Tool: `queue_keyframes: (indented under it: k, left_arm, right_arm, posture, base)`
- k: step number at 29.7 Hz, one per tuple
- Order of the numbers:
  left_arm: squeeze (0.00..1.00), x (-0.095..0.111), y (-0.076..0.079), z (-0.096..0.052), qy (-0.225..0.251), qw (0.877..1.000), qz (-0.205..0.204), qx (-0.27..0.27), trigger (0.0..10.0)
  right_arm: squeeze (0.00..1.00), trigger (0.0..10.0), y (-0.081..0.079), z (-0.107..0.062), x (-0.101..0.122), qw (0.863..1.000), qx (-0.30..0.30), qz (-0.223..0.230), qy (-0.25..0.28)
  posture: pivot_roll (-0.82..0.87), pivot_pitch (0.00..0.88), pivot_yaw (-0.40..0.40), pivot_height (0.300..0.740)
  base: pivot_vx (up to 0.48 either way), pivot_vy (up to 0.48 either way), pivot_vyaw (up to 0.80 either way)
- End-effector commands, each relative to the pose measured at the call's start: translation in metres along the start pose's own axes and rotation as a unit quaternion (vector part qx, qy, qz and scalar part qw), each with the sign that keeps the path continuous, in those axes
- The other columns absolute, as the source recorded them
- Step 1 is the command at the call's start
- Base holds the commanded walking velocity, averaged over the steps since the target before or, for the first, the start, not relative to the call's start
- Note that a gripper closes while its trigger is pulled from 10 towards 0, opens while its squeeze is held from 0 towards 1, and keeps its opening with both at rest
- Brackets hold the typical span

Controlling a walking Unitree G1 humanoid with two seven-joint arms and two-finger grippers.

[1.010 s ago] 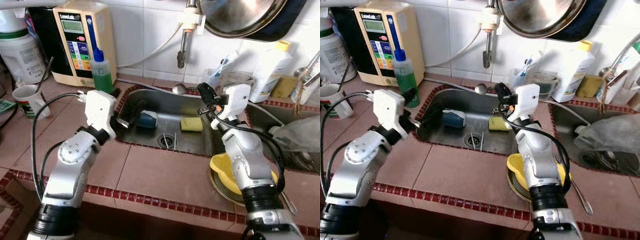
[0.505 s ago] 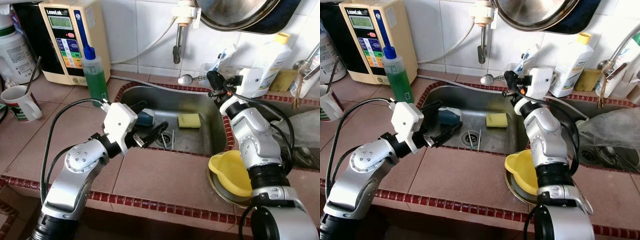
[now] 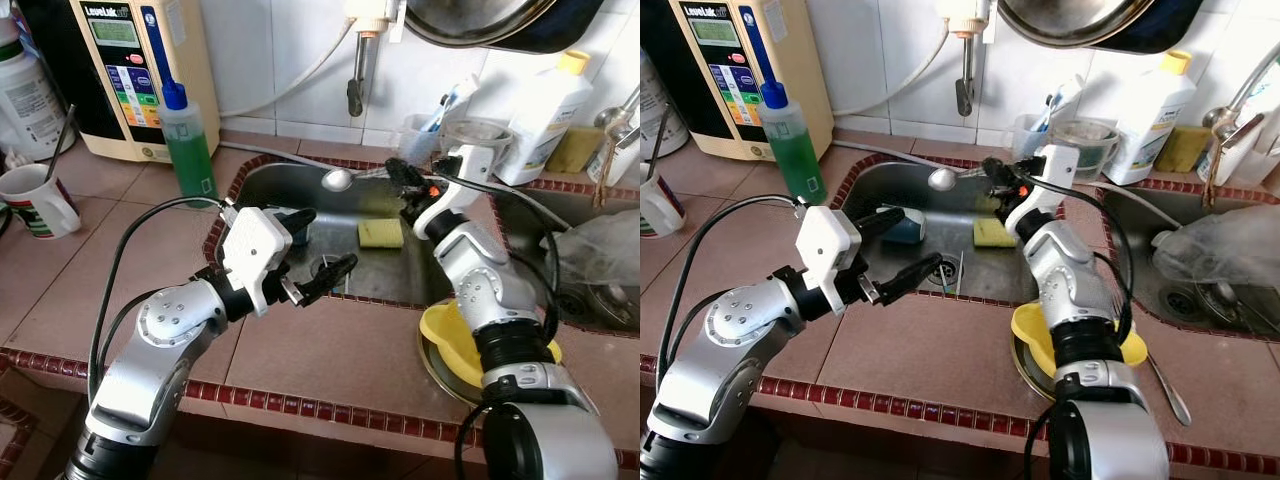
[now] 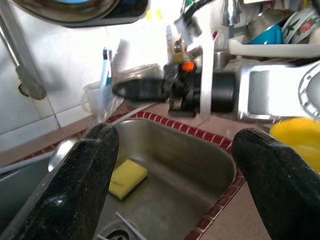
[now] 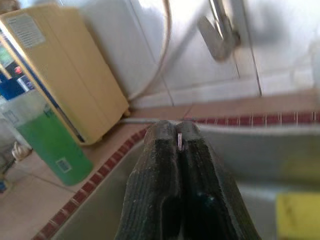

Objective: Kitchen organization

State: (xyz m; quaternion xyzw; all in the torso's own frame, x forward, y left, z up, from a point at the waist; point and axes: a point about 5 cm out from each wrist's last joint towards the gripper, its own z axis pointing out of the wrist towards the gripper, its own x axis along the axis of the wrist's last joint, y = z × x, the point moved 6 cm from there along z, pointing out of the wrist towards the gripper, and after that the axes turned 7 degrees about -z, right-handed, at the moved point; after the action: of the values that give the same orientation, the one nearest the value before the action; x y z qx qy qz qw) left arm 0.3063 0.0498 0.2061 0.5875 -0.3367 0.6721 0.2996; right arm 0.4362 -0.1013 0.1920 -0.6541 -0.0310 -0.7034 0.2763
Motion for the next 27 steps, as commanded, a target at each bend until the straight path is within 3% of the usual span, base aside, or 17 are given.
queue_keyframes:
  k: [1, 13, 23, 24, 25, 26, 27]
  left_arm:
    - [0.00, 0.009, 0.005, 0.003, 0.008, 1.000, 0.009, -0.014, 10.0]
    - [0.00, 0.010, 0.006, 0.005, 0.011, 1.000, 0.009, -0.018, 10.0]
    - [0.00, 0.009, 0.008, 0.006, 0.013, 1.000, 0.009, -0.023, 10.0]
    - [0.00, 0.009, 0.008, 0.006, 0.013, 1.000, 0.009, -0.023, 10.0]
    - [0.00, 0.009, 0.008, 0.005, 0.012, 1.000, 0.009, -0.024, 10.0]
    - [0.00, 0.009, 0.009, 0.005, 0.012, 1.000, 0.009, -0.024, 10.0]
    - [0.00, 0.009, 0.009, 0.005, 0.012, 1.000, 0.009, -0.024, 10.0]
  right_arm:
    - [0.00, 10.0, 0.000, 0.002, 0.003, 1.000, -0.005, 0.022, 0.002]
    - [0.00, 10.0, 0.007, -0.001, -0.013, 0.993, -0.039, 0.110, -0.020]
    - [0.03, 10.0, -0.002, -0.001, -0.015, 0.991, -0.026, 0.133, -0.021]
    - [0.28, 10.0, -0.002, -0.001, -0.016, 0.990, -0.026, 0.134, -0.022]
    - [0.39, 10.0, -0.002, -0.001, -0.016, 0.990, -0.026, 0.136, -0.022]
    - [0.96, 10.0, -0.002, -0.001, -0.016, 0.990, -0.026, 0.136, -0.022]
    - [0.96, 10.0, -0.002, -0.001, -0.016, 0.990, -0.026, 0.136, -0.022]
  posture:
    - [-0.06, 0.100, -0.008, 0.740]
    - [-0.06, 0.078, -0.018, 0.740]
    - [-0.06, 0.062, -0.023, 0.740]
    - [-0.06, 0.062, -0.023, 0.740]
    - [-0.06, 0.061, -0.023, 0.740]
    - [-0.06, 0.061, -0.023, 0.740]
    - [-0.06, 0.061, -0.023, 0.740]
  base:
    - [0.000, 0.000, 0.00]
    - [0.000, 0.000, 0.00]
    - [0.000, 0.000, 0.00]
    - [0.000, 0.000, 0.00]
    - [0.000, 0.000, 0.00]
    - [0.000, 0.000, 0.00]
    - [0.000, 0.000, 0.00]
